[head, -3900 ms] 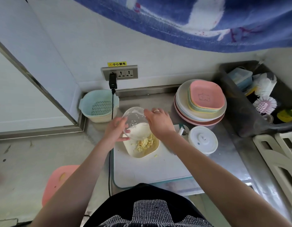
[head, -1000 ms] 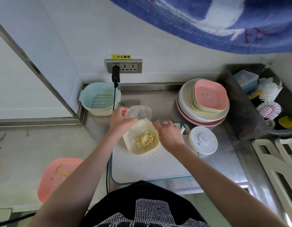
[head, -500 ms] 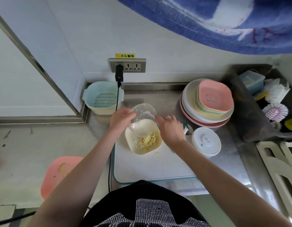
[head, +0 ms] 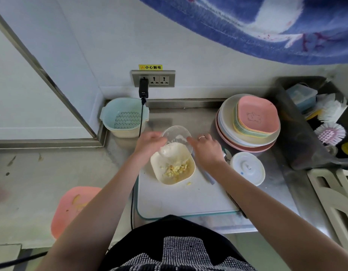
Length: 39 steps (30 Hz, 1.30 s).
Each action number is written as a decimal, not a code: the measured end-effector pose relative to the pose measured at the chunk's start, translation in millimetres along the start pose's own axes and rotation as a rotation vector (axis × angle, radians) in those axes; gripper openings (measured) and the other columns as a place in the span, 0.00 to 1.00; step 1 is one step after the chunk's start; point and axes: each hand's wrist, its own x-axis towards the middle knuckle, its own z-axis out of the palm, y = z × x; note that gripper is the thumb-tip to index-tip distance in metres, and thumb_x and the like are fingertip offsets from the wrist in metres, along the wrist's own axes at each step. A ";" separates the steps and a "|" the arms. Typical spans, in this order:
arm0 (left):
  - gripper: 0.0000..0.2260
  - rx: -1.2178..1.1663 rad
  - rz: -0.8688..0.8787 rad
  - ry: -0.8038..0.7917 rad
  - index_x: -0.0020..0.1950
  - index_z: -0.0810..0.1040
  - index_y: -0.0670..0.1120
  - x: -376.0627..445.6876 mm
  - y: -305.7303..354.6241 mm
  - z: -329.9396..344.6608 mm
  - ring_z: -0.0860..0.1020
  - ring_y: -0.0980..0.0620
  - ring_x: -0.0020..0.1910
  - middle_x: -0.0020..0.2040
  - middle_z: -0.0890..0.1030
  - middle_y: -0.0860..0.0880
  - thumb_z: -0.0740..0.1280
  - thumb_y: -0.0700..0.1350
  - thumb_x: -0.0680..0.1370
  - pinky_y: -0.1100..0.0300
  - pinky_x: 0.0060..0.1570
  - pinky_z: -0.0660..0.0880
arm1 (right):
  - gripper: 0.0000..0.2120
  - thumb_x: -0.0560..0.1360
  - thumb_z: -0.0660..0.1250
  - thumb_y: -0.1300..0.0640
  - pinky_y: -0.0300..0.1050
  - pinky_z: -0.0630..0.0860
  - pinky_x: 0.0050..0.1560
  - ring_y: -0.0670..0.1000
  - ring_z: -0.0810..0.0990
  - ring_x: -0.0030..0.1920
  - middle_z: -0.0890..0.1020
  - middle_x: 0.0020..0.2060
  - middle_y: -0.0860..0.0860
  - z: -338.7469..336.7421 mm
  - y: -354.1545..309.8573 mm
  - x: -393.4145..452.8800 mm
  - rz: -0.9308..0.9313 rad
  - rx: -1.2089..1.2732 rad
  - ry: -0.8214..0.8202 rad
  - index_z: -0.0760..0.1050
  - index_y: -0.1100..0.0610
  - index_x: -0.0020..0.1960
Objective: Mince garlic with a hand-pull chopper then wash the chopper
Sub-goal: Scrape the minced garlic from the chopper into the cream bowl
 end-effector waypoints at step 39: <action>0.19 0.203 0.332 0.259 0.65 0.72 0.41 4.5 -4.0 1.2 0.73 0.52 0.55 0.56 0.75 0.49 0.68 0.43 0.76 0.62 0.53 0.67 | 0.04 0.78 0.60 0.57 0.46 0.72 0.37 0.51 0.73 0.38 0.77 0.37 0.50 20.2 -8.9 -35.9 0.173 0.540 -0.022 0.73 0.53 0.46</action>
